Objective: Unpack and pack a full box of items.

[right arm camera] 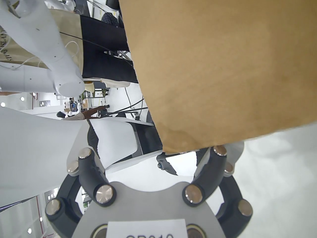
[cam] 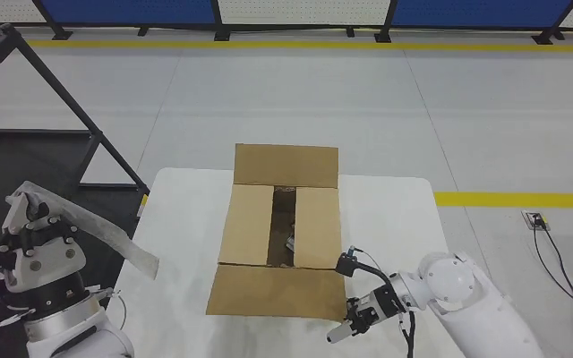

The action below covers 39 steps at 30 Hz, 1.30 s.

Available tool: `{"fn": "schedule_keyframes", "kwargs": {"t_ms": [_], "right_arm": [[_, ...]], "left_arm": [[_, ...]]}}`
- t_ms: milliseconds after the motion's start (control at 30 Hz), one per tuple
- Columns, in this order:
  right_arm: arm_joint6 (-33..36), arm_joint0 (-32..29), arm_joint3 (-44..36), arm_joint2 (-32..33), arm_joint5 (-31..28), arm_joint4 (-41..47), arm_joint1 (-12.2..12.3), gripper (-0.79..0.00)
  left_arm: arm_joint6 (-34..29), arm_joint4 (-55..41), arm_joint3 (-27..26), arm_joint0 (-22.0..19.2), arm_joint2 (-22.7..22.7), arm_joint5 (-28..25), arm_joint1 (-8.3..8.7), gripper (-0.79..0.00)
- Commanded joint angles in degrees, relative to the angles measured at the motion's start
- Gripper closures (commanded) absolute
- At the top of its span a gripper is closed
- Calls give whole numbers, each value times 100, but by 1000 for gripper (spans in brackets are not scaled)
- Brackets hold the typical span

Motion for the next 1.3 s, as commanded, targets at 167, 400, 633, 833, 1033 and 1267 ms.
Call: {"fn": "schedule_keyframes", "kwargs": {"t_ms": [167, 400, 633, 833, 1033, 1267], "right_arm": [[-368, 471, 316, 34, -367, 916, 15, -785], [-1339, 1128, 947, -252, -193, 622, -147, -785], [-2187, 1825, 1683, -841, -71, 14, -408, -785], [-2450, 2310, 2364, -1260, 43, -200, -629, -785], [-2213, 2691, 2953, -1553, 155, -153, -811, -785], [-2024, 2961, 3368, -1841, 154, -341, -979, -785]], "left_arm": [[-1, -130, -93, 273, -112, -289, -13, 0], [-43, -268, -156, 595, -133, -544, -32, 0], [-220, -325, 39, 818, 95, -645, -48, 0], [-186, -291, 101, 849, 197, -777, -63, 0], [-124, -244, 105, 852, 227, -843, -74, 0], [-103, -223, 138, 778, 257, -841, -80, 0]]}}
